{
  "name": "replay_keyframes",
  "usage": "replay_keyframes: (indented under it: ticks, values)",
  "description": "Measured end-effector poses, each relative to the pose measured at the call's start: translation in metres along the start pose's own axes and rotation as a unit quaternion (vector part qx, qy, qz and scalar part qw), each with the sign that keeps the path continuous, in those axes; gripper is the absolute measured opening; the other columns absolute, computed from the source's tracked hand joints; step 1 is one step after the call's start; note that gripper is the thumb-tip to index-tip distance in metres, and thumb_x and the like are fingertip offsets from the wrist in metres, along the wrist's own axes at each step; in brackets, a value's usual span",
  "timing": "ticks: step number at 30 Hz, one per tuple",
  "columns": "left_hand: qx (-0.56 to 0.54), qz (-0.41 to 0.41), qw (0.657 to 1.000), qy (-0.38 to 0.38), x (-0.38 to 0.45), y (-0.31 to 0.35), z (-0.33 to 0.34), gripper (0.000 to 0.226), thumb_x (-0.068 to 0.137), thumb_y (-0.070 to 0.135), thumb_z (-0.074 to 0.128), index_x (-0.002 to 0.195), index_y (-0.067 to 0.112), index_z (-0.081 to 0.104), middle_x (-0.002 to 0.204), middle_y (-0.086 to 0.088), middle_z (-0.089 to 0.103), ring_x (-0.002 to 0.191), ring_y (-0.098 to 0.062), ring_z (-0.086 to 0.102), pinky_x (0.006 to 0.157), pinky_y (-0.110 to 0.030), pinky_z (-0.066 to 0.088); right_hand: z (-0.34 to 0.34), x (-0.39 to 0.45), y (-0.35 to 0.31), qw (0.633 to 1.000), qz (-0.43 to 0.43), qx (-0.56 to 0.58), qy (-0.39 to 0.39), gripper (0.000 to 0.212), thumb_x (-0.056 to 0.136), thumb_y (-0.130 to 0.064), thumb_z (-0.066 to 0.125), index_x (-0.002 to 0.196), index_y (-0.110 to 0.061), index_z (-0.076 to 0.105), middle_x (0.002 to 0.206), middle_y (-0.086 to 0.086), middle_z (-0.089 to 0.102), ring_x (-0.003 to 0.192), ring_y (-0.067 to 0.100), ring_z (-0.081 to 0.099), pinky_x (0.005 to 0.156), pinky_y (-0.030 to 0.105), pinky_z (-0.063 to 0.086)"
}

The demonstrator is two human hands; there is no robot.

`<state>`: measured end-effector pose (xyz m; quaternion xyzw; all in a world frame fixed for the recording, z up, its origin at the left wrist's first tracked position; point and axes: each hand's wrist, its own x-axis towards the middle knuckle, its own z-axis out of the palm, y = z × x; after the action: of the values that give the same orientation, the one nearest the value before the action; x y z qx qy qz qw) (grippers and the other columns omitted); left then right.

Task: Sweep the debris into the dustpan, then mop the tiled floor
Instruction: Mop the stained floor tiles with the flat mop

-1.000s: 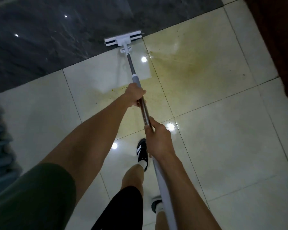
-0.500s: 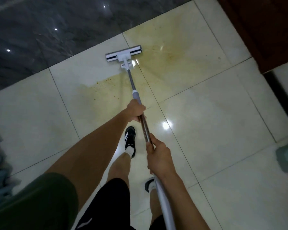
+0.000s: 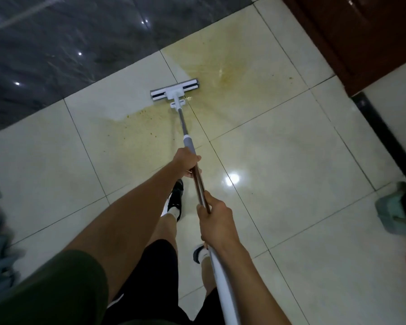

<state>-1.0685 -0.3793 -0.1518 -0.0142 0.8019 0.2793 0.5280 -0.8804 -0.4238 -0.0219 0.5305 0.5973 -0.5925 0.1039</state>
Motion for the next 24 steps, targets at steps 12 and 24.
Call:
replay_keyframes:
  ticks: [12, 24]
  values:
    - [-0.011, 0.024, 0.999, 0.029, 0.084, 0.083, -0.035, 0.026, 0.094, 0.011, 0.067, 0.114, 0.001, 0.052, 0.099, -0.026, 0.067, 0.06, -0.032, 0.074, 0.05, -0.04, 0.06, -0.011, 0.102, -0.081, 0.999, 0.012, -0.035, 0.007, 0.042, 0.103, -0.023, 0.046, 0.144, -0.036, 0.044, 0.099, 0.004, 0.068, 0.074, 0.017, 0.063, 0.074, 0.04, 0.062]
    - [0.005, 0.038, 0.999, 0.038, 0.247, 0.276, -0.155, 0.029, 0.096, 0.01, 0.065, 0.119, 0.001, 0.049, 0.097, -0.024, 0.067, 0.063, -0.031, 0.074, 0.05, -0.038, 0.06, -0.003, 0.299, -0.27, 0.999, -0.028, -0.021, 0.04, 0.043, 0.102, -0.026, 0.05, 0.145, -0.028, 0.046, 0.105, 0.003, 0.069, 0.079, 0.017, 0.069, 0.069, 0.029, 0.059]
